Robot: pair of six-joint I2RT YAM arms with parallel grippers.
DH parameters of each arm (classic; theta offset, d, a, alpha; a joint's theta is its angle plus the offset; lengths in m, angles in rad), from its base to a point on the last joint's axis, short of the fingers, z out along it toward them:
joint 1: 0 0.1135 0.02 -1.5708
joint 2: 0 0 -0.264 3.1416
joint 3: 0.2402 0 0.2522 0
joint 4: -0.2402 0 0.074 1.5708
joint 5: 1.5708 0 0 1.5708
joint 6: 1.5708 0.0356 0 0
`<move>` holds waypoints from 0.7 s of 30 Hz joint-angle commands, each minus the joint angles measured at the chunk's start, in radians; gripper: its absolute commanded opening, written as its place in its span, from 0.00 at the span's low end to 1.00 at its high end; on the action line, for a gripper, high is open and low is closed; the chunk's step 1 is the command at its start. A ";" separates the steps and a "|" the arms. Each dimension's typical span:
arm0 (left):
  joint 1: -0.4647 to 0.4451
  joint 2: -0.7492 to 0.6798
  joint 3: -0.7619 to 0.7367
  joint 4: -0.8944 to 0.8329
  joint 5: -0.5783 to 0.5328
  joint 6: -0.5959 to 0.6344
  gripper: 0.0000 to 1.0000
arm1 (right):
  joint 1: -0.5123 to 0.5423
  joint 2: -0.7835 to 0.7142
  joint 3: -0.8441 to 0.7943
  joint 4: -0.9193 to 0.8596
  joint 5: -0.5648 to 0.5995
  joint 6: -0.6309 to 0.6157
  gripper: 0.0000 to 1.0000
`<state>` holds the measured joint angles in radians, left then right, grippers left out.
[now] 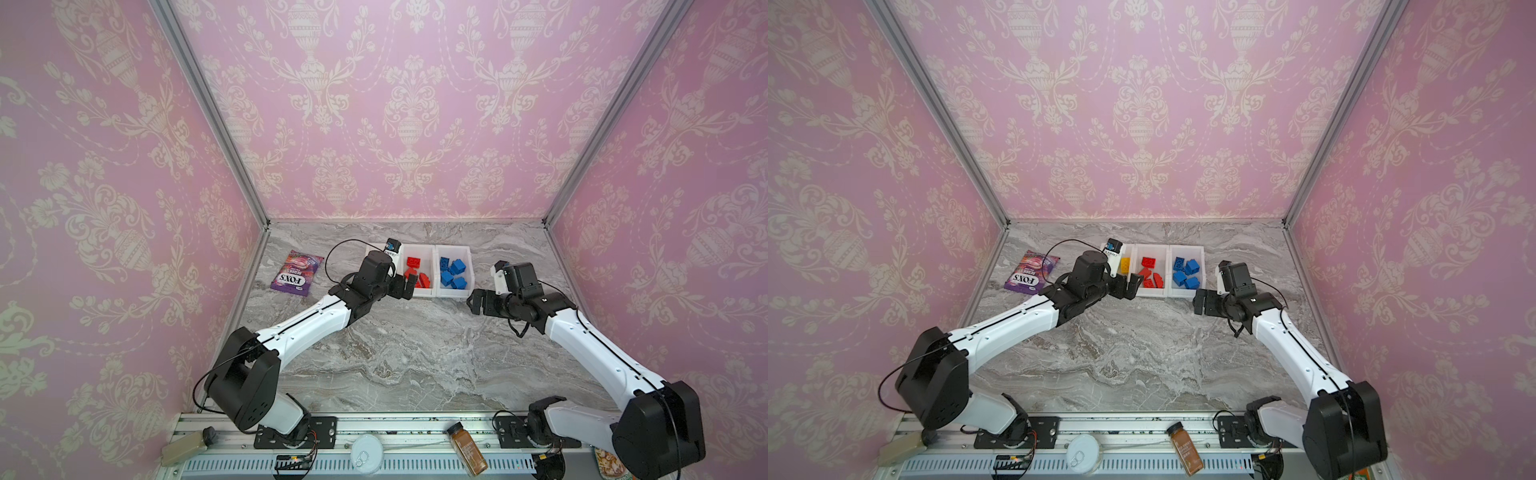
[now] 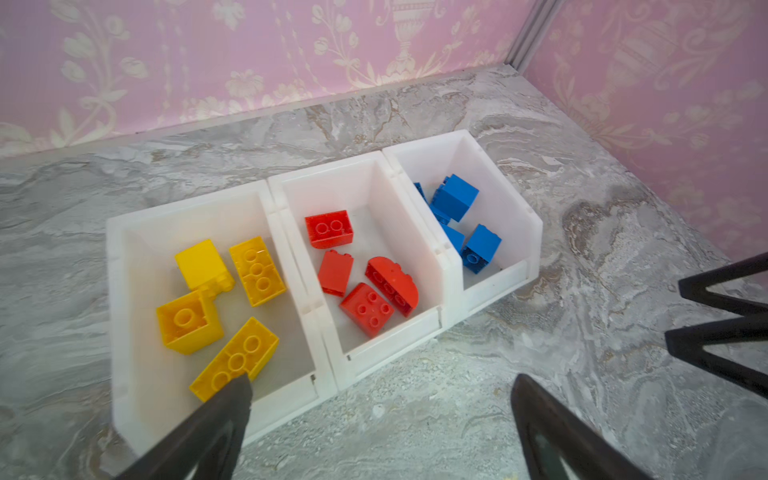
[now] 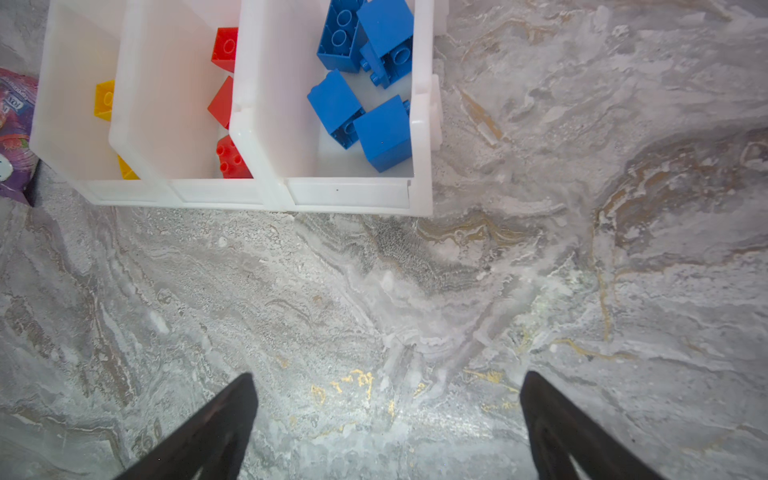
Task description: Sort the legos into containers by color
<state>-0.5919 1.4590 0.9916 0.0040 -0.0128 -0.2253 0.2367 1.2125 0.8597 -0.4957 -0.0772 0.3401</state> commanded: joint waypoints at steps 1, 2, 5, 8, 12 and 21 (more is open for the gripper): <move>0.062 -0.068 -0.076 -0.009 -0.074 0.019 0.99 | -0.010 0.011 0.034 0.063 0.098 -0.052 1.00; 0.078 -0.087 -0.100 -0.005 -0.085 0.027 0.99 | -0.011 0.009 0.033 0.076 0.119 -0.061 1.00; 0.132 -0.147 -0.162 0.005 -0.117 0.053 0.99 | -0.019 0.007 0.023 0.128 0.192 -0.089 1.00; 0.183 -0.206 -0.218 0.010 -0.150 0.078 0.99 | -0.034 0.017 0.013 0.171 0.255 -0.114 1.00; 0.230 -0.275 -0.314 0.060 -0.246 0.124 0.99 | -0.048 0.040 -0.005 0.237 0.331 -0.128 1.00; 0.319 -0.338 -0.553 0.413 -0.360 0.250 0.99 | -0.060 0.076 -0.196 0.619 0.433 -0.257 1.00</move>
<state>-0.2924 1.1488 0.5186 0.2325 -0.3027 -0.0673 0.1856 1.2652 0.7166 -0.0422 0.2977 0.1547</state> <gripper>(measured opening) 0.993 0.998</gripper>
